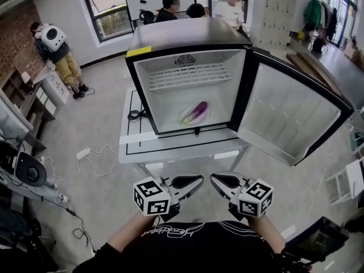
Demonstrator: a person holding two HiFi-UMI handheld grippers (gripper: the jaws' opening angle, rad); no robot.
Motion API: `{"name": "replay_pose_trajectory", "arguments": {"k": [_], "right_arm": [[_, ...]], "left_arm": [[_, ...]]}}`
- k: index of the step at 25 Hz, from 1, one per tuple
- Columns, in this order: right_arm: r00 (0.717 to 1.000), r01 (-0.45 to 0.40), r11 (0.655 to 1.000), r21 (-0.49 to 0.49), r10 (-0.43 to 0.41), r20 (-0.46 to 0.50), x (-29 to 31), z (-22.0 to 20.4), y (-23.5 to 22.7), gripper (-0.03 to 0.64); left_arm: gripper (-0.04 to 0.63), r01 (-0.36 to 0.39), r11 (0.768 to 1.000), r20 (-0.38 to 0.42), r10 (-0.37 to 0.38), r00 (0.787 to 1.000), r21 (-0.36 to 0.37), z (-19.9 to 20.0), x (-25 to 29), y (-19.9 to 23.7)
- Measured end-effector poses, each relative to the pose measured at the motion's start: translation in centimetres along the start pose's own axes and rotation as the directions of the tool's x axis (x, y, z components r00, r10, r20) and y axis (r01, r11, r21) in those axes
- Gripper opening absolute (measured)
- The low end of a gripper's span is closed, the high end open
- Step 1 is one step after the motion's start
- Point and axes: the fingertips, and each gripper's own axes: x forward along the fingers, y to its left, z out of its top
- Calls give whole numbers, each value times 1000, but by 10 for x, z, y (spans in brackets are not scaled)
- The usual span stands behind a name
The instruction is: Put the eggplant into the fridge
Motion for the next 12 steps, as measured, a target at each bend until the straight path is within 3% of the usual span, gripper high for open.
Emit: {"name": "replay_pose_trajectory", "arguments": {"k": [5,12], "right_arm": [[1000,13,1000,-21,-13,1,3,-7,36,6],[998,55,998,-27,-56,-11,1,-29,94,6]], "left_arm": [[8,31,999,28,-30,999,-37,-3,-30,-25],[8,26,1000,45,-27,999,14,-19,-79,-61]]}}
